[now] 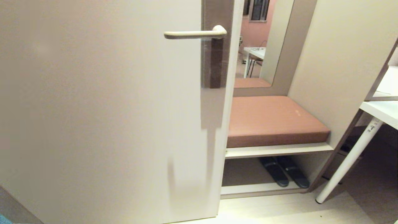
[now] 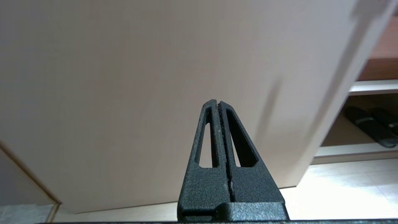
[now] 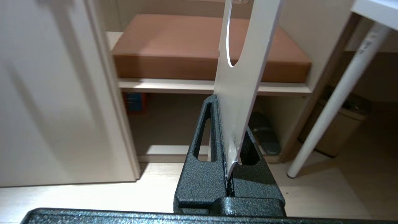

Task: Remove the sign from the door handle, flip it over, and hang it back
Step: Hand it to the other hand

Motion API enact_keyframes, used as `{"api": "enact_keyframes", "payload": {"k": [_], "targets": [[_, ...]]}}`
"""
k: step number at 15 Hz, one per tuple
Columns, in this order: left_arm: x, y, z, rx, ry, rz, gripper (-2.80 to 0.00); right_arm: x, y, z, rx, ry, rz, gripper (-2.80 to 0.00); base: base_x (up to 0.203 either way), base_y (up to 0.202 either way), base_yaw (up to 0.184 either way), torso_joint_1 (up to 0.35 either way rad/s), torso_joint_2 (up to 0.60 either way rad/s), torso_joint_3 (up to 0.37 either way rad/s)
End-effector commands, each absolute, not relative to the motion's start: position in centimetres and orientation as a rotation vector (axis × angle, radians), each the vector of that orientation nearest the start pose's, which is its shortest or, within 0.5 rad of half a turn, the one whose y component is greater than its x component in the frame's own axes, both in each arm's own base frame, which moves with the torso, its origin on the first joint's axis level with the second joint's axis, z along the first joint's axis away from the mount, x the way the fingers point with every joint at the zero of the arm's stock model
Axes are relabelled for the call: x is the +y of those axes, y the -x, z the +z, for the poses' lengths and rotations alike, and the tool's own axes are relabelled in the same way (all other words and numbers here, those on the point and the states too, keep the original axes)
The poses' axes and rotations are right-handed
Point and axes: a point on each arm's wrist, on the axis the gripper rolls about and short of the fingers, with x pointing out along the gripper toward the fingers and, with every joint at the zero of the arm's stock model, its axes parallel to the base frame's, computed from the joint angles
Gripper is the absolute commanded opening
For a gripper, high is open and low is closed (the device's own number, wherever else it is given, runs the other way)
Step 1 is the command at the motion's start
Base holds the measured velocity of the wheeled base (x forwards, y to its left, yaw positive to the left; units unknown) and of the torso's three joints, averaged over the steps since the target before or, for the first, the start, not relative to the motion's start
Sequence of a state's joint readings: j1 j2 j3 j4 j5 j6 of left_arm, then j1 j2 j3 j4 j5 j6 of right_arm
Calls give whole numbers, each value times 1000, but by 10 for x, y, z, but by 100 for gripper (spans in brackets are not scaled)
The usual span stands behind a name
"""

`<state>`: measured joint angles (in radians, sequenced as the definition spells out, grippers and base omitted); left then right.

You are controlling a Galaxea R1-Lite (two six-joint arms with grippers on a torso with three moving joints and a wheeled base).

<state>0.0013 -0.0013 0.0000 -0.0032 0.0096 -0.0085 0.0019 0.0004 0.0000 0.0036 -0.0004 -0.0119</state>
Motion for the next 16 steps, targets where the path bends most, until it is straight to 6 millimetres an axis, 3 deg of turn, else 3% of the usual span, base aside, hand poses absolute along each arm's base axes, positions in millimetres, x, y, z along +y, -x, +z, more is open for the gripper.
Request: {"api": "enact_keyframes", "payload": {"k": [1, 12, 16], "targets": [[0, 23, 76, -3, 9, 11, -280, 0, 23, 75, 3, 12, 2, -280, 0, -201, -3, -1, 2, 6], [0, 23, 76, -3, 21, 11, -280, 0, 23, 75, 3, 12, 2, -280, 0, -190, 1, 3, 2, 3], [0, 23, 76, -3, 20, 11, -280, 0, 23, 75, 3, 12, 2, -280, 0, -42, -1, 2, -1, 2]]}}
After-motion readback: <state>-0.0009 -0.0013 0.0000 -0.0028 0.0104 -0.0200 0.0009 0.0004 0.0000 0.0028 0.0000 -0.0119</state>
